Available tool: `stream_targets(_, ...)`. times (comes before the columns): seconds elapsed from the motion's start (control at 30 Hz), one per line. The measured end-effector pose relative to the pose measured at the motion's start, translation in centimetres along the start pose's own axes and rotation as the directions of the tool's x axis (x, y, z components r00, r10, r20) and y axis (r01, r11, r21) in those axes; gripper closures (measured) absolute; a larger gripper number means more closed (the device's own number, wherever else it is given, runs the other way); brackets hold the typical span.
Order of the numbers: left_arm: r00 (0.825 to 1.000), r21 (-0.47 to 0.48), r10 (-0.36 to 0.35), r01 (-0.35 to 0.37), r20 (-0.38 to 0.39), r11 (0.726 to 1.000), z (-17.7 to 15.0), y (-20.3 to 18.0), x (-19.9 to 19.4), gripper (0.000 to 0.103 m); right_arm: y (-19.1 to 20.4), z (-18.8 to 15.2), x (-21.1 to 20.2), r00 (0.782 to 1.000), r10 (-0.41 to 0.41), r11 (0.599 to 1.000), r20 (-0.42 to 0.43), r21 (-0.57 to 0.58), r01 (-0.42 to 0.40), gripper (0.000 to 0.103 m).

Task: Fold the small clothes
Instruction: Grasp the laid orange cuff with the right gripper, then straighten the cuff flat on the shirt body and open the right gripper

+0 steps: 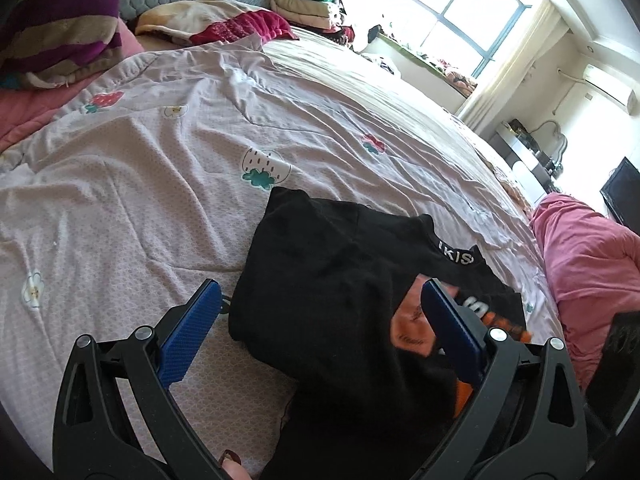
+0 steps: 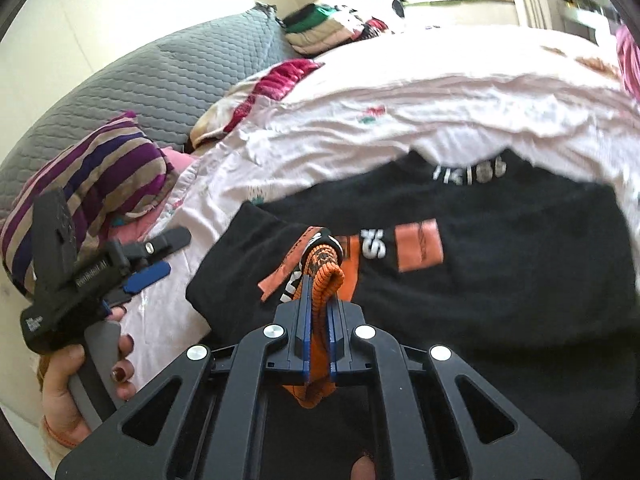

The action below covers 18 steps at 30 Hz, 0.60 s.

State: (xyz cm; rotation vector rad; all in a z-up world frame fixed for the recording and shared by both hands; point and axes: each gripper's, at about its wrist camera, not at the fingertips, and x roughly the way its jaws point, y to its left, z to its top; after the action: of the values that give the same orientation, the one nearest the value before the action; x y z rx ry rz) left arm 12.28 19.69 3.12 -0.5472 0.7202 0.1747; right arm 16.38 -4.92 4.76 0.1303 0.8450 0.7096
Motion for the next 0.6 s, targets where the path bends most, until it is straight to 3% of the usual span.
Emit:
stream_targets(0.27, 1.0, -0.009, -0.005, 0.005, -0.01, 1.0, 0.0, 0.1, 0.3, 0.01, -1.5, 2.9, -2.7, 0.994, -0.072, 0.996, 0.082, -0.052, 0.076, 0.098)
stream_targets(0.6, 1.0, 0.019, -0.008, 0.009, -0.022, 1.0, -0.2, -0.9, 0.9, 0.01, -5.9, 4.4, -5.8, 0.974, -0.168, 0.984, 0.15, -0.026, 0.174, 0.099)
